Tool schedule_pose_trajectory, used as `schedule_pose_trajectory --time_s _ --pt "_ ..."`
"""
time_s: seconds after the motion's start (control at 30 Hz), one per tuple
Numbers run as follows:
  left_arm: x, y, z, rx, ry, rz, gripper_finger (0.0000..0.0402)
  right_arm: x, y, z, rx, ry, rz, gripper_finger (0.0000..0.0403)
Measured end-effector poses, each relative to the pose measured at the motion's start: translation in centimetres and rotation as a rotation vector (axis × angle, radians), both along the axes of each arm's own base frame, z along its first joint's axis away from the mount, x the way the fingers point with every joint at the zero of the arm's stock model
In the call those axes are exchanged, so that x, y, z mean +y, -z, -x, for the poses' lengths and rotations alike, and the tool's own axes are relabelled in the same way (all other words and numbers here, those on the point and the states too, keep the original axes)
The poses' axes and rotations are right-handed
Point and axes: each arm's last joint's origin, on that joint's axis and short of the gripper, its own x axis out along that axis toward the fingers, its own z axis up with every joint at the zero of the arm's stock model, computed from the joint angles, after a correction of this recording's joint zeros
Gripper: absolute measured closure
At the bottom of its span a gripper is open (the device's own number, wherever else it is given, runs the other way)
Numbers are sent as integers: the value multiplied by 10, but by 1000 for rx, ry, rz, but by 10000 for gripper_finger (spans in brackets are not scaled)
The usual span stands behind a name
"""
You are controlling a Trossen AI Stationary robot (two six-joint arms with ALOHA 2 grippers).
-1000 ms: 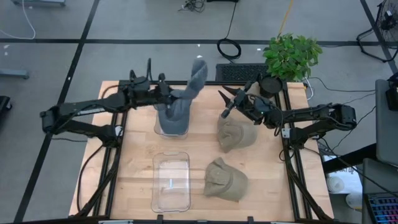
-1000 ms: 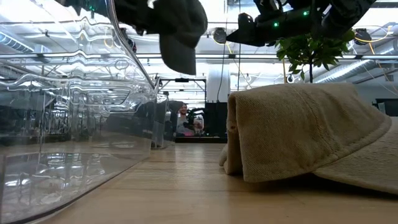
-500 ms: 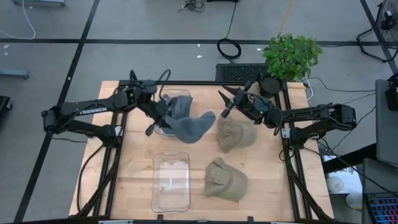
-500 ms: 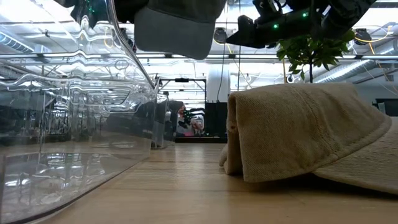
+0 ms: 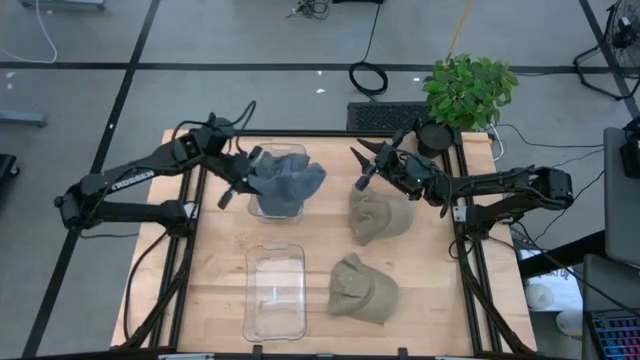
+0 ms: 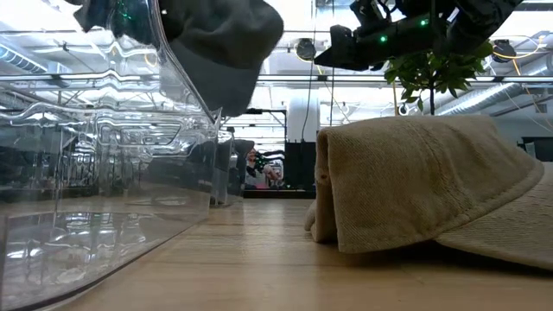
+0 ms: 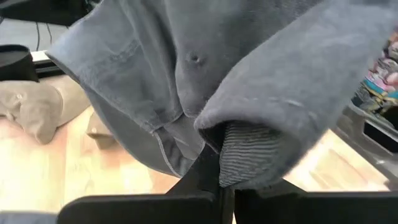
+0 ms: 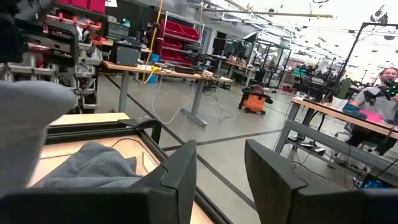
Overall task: Stack caps by color
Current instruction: Stack the blue cap on the stacked blue caps in the top transparent bin
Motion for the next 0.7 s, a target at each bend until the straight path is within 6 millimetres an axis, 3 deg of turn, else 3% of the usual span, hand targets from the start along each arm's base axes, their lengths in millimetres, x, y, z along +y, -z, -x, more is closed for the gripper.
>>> schedule_pose_trajectory --time_s 0.4,0.7 --pt "34 57 39 -101 -60 98 391 0 0 0 -1 0 0 284" --pt "36 90 41 -150 -85 191 391 0 0 0 -5 -1 -5 283"
